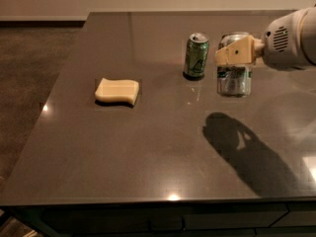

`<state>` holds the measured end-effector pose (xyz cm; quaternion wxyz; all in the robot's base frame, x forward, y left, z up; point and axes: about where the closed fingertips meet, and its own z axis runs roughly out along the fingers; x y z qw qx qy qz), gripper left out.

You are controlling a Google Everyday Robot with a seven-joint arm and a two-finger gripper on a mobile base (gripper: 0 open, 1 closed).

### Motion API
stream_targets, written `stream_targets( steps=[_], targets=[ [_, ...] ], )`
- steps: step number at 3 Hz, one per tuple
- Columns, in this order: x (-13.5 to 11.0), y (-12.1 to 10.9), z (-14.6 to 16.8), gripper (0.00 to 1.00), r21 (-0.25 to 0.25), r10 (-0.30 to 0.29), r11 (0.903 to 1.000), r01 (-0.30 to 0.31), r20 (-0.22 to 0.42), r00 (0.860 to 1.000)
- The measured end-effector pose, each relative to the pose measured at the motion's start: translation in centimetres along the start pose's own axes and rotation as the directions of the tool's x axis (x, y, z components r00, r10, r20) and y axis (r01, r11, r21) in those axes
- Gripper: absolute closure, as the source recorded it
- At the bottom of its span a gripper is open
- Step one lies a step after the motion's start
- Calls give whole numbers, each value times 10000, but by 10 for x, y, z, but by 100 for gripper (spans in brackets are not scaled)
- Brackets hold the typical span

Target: Place 7up can upright

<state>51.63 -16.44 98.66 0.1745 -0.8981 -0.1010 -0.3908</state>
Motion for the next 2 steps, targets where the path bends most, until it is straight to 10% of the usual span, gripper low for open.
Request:
stream_targets(
  steps=[2],
  targets=[
    [-26,11,-3,100,888,-792,9918,920,-1386,9872]
  ],
)
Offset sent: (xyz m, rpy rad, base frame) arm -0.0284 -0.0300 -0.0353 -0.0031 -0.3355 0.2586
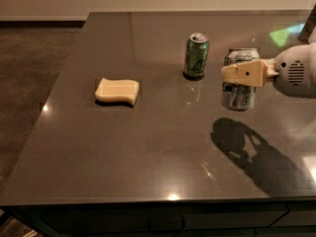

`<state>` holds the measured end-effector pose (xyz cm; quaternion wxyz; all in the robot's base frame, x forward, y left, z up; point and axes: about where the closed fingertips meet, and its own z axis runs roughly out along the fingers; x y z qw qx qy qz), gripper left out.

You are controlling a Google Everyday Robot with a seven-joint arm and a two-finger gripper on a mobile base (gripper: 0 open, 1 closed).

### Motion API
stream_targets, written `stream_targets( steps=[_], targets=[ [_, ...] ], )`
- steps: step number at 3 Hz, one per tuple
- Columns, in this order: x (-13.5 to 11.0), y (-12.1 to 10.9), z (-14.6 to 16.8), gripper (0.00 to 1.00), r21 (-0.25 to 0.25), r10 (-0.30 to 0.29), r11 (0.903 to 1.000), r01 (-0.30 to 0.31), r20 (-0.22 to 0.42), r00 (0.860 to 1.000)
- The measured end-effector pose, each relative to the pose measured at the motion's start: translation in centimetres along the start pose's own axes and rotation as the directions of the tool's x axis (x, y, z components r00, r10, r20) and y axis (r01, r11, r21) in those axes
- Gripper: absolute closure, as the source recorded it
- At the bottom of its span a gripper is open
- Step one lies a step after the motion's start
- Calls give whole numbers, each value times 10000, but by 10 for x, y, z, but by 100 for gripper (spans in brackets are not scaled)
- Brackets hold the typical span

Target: Place 7up can upright

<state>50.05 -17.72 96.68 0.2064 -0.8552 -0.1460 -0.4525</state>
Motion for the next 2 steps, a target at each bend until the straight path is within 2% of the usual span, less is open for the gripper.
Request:
stream_targets(
  steps=[1,2],
  targets=[
    [-12,6,-4,100,870,-29,9962,104,-857,9963],
    [-26,7,-3,100,1745,-702,9799,971,-1539,9856]
  ],
)
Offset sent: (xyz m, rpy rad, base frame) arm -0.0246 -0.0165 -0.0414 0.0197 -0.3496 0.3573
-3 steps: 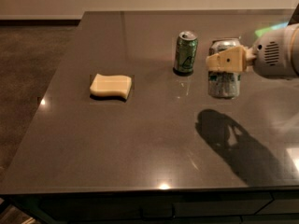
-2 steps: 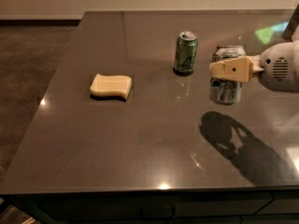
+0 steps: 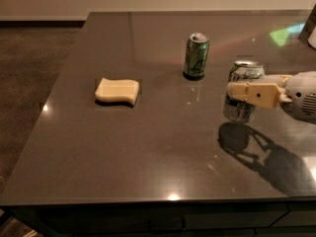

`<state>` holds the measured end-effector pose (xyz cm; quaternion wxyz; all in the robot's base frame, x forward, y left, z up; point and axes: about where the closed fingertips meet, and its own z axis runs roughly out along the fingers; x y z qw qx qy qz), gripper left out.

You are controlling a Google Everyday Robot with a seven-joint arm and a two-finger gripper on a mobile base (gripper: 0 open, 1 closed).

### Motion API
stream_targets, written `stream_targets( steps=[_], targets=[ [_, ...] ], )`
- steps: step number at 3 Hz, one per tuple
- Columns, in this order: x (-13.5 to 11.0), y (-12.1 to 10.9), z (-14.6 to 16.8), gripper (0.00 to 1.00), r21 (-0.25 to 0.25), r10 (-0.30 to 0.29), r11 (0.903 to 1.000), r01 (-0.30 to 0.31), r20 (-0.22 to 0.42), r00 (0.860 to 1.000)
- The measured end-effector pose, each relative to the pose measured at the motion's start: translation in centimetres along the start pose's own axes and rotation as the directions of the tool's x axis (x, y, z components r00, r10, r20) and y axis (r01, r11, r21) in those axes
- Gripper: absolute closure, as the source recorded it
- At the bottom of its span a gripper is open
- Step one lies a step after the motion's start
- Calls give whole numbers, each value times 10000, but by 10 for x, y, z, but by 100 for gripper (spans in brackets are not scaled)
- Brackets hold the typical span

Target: Place 7up can upright

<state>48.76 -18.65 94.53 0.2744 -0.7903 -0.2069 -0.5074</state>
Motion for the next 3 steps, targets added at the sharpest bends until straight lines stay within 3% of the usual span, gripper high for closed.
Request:
stream_targets(
  steps=[1,2,3],
  targets=[
    [-12,-1,1,100,468,-1260,9906,1288,-581,9903],
    [-18,1,1,100,576,-1981,9765,2077,-1408,9700],
    [-23,2,3,100,732,-2021,9727,2200,-1973,9593]
  ],
)
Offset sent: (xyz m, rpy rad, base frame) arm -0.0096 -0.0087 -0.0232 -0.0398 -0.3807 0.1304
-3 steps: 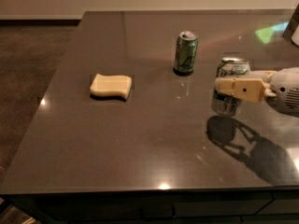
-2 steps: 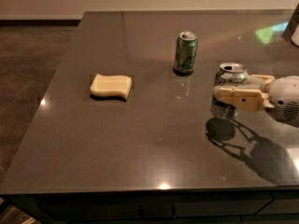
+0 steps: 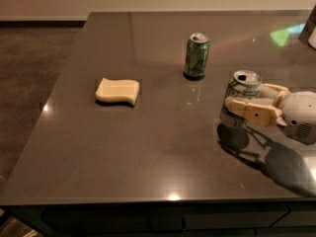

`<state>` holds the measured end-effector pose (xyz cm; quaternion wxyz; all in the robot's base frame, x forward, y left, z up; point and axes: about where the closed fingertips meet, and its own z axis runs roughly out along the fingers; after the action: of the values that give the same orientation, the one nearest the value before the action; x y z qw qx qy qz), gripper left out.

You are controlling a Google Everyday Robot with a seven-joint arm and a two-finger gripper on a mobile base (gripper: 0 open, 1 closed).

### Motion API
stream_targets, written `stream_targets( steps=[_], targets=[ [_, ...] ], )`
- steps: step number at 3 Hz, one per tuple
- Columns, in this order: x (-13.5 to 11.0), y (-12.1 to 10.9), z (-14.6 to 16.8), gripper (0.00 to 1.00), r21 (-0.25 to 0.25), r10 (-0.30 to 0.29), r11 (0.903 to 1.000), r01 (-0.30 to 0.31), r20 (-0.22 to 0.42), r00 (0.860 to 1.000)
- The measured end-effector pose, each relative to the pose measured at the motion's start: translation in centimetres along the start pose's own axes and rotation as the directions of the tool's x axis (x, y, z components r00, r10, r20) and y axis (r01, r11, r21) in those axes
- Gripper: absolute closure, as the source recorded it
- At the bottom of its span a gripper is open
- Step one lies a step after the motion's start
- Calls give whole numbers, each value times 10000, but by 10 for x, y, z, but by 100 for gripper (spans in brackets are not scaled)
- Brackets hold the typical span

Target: Place 7up can upright

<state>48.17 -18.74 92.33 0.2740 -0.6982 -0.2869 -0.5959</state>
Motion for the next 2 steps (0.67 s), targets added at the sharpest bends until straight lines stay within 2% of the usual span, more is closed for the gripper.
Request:
stream_targets(
  steps=[1,2],
  targets=[
    [-8,5,1,83,56,202,9998,-200,-331,9992],
    [-17,10,4,59,35,215,9998,-214,-528,9984]
  ],
)
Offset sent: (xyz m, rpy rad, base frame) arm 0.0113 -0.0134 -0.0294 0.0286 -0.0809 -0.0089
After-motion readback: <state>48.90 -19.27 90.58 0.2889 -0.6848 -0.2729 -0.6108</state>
